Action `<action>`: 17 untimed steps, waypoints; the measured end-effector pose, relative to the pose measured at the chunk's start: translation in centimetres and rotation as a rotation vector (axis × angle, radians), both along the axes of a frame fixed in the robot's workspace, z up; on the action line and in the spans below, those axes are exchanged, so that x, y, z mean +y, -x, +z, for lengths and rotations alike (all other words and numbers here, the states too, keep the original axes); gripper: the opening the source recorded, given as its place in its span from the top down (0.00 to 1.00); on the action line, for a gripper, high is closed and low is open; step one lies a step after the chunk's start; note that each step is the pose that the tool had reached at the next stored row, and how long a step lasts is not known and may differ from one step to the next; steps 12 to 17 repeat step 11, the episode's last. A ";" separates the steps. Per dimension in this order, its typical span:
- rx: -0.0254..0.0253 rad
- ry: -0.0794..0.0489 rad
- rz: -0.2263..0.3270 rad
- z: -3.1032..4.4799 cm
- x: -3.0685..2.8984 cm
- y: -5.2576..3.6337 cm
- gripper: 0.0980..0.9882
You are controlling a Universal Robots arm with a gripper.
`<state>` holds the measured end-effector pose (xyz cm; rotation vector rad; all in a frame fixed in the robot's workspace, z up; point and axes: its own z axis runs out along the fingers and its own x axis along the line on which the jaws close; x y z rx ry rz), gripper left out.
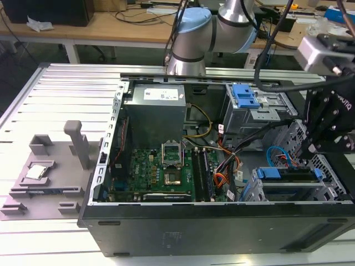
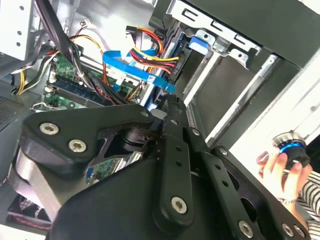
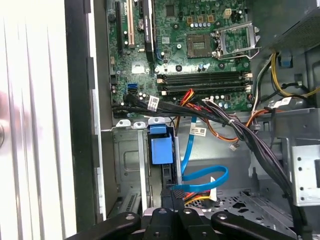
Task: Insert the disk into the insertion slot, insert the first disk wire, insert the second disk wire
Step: 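Insert the second disk wire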
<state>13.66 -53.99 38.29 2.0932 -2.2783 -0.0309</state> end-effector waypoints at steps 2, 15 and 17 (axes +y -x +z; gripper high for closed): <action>0.0000 0.000 0.003 0.34 0.00 0.00 1.00; 0.0000 0.000 0.005 0.36 0.00 0.00 1.00; 0.0000 0.000 0.005 0.36 0.00 0.00 1.00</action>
